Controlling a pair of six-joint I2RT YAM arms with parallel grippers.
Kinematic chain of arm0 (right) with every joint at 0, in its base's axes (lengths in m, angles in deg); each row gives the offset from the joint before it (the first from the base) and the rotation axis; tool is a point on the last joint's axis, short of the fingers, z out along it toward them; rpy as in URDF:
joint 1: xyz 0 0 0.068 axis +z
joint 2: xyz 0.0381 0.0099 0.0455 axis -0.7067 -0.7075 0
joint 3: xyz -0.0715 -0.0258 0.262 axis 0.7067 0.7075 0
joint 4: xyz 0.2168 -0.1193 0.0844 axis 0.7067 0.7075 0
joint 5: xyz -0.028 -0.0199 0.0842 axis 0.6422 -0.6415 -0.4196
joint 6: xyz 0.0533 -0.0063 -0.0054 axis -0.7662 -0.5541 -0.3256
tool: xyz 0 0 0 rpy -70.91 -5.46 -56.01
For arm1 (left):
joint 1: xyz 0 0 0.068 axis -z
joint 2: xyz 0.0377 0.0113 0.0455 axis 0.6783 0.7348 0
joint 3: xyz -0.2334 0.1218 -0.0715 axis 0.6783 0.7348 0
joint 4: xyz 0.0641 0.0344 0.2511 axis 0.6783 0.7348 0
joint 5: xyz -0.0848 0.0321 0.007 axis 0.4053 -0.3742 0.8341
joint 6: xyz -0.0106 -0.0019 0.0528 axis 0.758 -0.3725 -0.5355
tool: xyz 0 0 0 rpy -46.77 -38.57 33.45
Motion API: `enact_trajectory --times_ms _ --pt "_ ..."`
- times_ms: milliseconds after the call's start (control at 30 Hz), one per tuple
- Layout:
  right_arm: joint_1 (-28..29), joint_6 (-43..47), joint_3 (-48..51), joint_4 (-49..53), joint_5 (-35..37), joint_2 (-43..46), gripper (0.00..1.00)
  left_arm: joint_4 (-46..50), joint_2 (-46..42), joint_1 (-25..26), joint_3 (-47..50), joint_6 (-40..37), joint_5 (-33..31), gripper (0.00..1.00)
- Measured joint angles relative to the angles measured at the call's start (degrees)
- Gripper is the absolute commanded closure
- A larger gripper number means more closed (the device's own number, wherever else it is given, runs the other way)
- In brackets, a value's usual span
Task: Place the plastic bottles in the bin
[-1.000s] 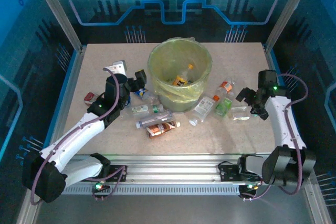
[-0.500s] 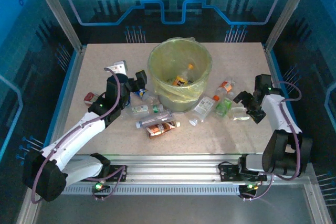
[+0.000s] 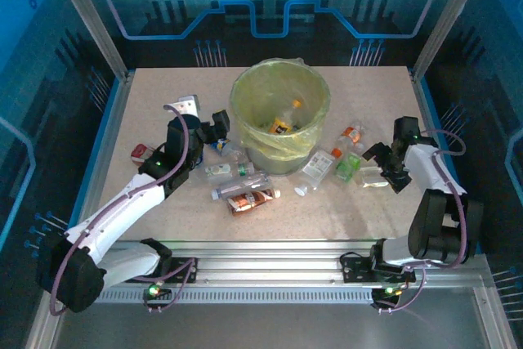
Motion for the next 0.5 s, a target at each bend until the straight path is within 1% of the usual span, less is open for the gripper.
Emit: enact_trajectory --times_ms 500 --pt "0.0 -0.9 0.9 -3.6 1.6 -4.9 0.00 0.0 0.0 0.0 0.0 0.0 0.9 0.01"
